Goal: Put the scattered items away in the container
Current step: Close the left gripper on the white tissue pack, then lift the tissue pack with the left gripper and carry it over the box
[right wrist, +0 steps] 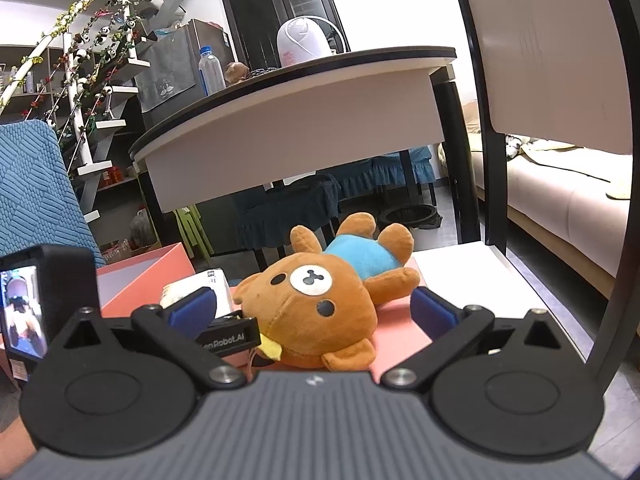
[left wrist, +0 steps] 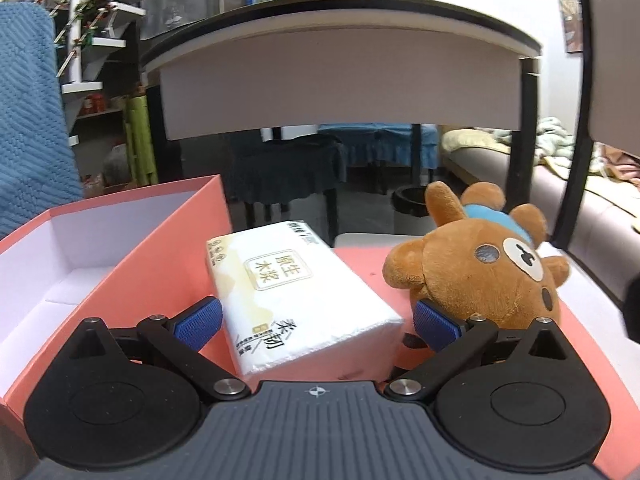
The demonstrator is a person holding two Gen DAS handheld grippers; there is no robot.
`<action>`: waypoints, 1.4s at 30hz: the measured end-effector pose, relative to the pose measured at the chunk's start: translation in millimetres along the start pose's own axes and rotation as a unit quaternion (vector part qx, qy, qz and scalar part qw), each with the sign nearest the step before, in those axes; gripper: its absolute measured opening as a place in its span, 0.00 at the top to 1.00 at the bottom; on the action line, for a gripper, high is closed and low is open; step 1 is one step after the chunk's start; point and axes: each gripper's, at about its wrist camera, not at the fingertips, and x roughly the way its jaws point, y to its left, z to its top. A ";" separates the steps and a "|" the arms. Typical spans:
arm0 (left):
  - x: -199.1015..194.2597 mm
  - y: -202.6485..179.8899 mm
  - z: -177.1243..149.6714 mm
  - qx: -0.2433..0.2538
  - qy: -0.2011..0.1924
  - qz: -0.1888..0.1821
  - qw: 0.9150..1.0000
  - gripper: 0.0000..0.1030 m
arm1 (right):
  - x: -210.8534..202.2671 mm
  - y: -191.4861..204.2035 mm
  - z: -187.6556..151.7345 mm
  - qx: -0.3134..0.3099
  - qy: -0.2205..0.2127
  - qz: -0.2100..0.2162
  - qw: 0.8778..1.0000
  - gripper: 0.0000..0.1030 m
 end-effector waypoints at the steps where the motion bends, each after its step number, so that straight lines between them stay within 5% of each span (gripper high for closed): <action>1: 2.4 0.6 0.1 -0.005 0.005 0.003 1.000 0.00 | 0.2 -0.6 -0.1 0.000 0.001 0.001 1.000 0.00; 12: 15.1 17.4 -4.8 -0.080 0.085 -0.026 0.993 0.07 | 0.2 0.0 -0.5 -0.002 0.004 0.005 1.000 0.00; 32: -61.3 52.2 -38.8 -0.018 0.103 -0.122 0.987 0.08 | 0.9 7.7 -2.2 -0.018 0.005 0.014 1.000 0.00; 42: -52.1 57.7 -31.4 0.012 0.089 -0.107 0.990 0.06 | 4.9 10.1 -5.3 -0.022 0.013 0.010 1.000 0.00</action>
